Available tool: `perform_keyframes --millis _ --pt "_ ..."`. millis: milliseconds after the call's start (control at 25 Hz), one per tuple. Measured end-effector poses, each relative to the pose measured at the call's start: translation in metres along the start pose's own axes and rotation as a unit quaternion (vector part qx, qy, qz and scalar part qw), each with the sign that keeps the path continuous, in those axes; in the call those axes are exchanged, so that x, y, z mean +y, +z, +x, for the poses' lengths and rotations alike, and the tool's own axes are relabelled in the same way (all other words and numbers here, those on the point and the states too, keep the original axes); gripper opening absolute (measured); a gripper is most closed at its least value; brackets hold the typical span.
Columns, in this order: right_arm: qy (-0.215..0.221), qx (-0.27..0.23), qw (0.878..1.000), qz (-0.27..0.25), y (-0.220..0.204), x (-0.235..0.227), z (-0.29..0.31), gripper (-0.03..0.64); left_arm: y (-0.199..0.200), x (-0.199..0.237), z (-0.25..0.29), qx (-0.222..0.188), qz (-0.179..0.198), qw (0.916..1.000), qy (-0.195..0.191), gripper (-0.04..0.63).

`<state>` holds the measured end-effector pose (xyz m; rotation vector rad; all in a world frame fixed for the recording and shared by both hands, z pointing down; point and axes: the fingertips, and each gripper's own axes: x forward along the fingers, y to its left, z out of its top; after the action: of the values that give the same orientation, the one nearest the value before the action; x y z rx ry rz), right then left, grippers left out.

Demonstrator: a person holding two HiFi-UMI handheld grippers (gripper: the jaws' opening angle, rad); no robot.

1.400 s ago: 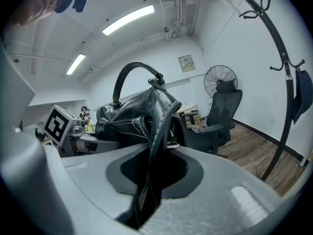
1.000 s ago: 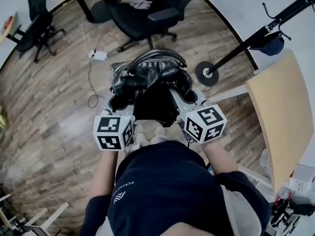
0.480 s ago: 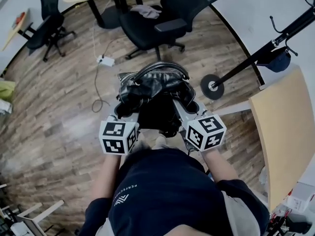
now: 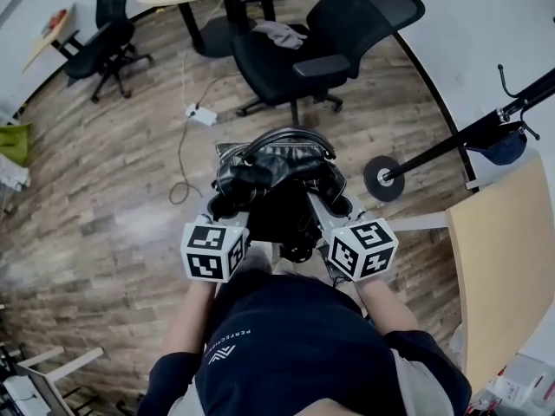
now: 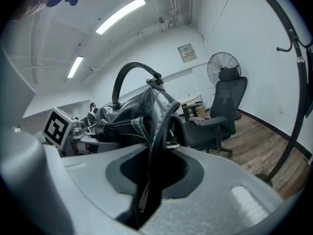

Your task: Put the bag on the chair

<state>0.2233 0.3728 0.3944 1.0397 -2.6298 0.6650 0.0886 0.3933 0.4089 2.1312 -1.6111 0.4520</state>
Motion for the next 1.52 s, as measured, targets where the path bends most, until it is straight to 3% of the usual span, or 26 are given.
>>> perform_keyframes --millis 400,960,1520 --pt "-0.011 0.01 1.0 -0.001 0.033 -0.013 0.077 0.058 0.03 0.065 0.051 -0.007 -0.011 0.9999 -0.008 0.161" --pt "-0.017 0.019 1.0 -0.005 0.115 -0.023 0.23 0.06 0.109 0.198 0.128 -0.013 -0.014 0.9997 -0.016 0.163" --pt "0.007 0.009 1.0 -0.019 0.184 -0.058 0.34 0.063 0.176 0.277 0.196 -0.034 -0.015 0.9991 0.02 0.161"
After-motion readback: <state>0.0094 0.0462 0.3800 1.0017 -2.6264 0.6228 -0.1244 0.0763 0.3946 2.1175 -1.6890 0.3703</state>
